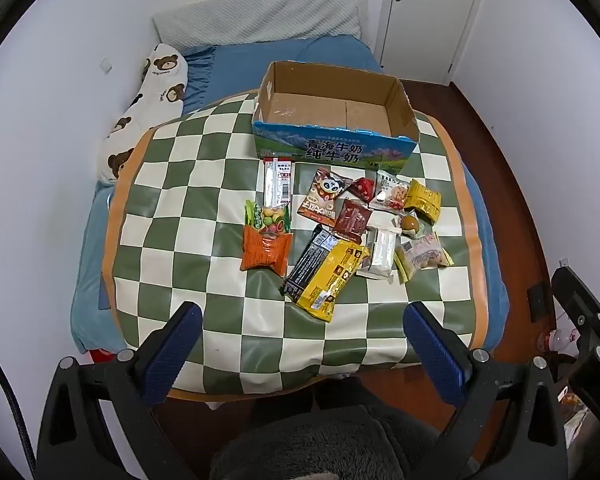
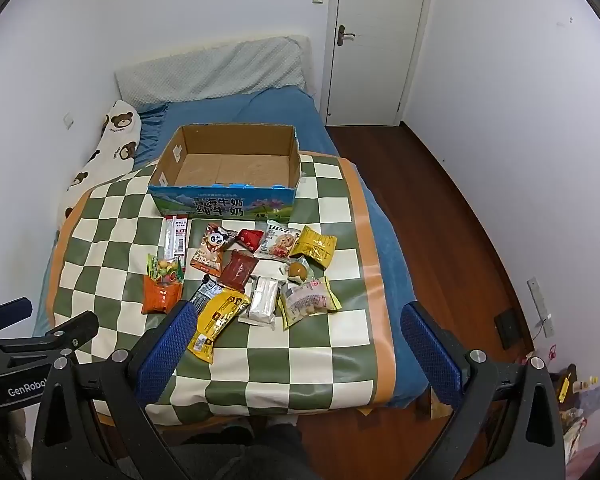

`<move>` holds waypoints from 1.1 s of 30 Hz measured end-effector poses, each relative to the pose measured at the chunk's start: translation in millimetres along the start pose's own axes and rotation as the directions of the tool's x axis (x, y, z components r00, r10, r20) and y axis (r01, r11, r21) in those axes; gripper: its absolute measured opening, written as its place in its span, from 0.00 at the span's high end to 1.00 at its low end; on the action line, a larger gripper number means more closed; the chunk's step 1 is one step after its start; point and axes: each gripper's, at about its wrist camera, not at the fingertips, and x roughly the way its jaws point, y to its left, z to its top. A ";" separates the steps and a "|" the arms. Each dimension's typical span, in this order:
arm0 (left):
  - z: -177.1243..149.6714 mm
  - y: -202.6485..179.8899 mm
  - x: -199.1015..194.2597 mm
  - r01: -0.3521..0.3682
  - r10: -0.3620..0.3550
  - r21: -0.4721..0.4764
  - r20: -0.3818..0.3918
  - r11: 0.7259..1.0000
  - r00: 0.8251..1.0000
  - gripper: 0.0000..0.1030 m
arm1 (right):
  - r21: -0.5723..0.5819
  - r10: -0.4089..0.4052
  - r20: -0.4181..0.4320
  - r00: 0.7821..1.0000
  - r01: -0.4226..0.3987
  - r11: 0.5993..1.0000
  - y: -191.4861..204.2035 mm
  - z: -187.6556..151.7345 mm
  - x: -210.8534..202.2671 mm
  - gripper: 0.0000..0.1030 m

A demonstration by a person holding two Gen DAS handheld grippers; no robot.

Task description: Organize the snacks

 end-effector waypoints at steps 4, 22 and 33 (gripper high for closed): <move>-1.0 2.9 0.8 0.000 0.000 0.000 -0.002 1.000 1.000 0.00 | -0.002 -0.001 -0.002 1.000 0.001 1.000 -0.1 0.2 0.0 0.00; -1.8 0.8 -4.3 -0.014 0.014 0.006 -0.016 1.000 1.000 0.00 | 0.009 0.006 -0.020 1.000 -0.006 1.000 -1.7 -2.8 4.5 0.00; -2.9 1.8 6.7 -0.019 0.019 0.012 -0.030 1.000 0.999 0.00 | 0.011 0.006 -0.040 0.999 -0.006 1.000 -1.0 -3.9 8.3 0.00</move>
